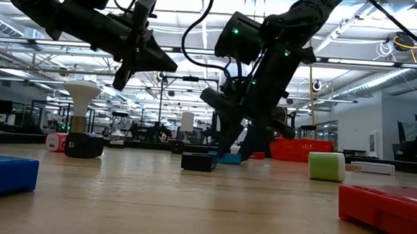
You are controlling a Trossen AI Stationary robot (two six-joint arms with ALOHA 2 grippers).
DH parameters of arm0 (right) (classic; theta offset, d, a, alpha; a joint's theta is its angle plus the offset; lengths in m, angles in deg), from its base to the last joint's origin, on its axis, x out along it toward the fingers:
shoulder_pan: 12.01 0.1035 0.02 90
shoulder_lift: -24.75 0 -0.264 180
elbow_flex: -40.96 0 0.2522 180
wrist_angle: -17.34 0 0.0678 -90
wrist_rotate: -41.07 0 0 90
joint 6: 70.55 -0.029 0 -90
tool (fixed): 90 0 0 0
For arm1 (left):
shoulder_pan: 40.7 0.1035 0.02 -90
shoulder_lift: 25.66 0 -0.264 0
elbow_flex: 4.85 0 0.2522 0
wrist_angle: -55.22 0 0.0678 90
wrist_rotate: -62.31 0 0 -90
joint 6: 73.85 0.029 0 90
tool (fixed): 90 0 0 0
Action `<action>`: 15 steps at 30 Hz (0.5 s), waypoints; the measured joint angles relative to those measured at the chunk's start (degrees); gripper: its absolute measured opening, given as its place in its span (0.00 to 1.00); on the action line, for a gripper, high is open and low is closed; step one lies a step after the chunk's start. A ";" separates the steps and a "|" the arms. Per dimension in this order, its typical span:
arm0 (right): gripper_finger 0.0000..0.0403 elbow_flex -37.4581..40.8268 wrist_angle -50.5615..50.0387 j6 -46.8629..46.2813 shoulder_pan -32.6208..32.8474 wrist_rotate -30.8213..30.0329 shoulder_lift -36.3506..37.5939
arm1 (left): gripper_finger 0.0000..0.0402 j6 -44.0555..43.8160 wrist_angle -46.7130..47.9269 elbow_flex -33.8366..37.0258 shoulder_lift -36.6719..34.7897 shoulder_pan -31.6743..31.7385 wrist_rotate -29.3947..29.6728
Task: Pick & Place Office items
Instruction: Put the light blue digital clock into the bottom left red basket
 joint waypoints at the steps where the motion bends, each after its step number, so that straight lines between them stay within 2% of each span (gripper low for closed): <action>1: 0.40 0.00 0.00 0.35 0.00 0.07 0.00 | 0.05 0.00 0.67 0.00 -0.55 0.22 -0.05; 4: 0.36 0.05 -0.08 1.23 0.00 0.43 0.64 | 0.05 -0.09 2.30 -0.08 -3.70 1.26 -0.03; 10: 0.38 0.39 -0.44 5.49 -0.73 2.39 5.89 | 0.05 -0.33 7.90 0.00 -10.09 4.56 -0.66; 15: 0.37 2.62 4.18 10.90 -0.84 2.06 14.44 | 0.05 -0.66 4.40 -0.04 -15.24 6.00 -9.05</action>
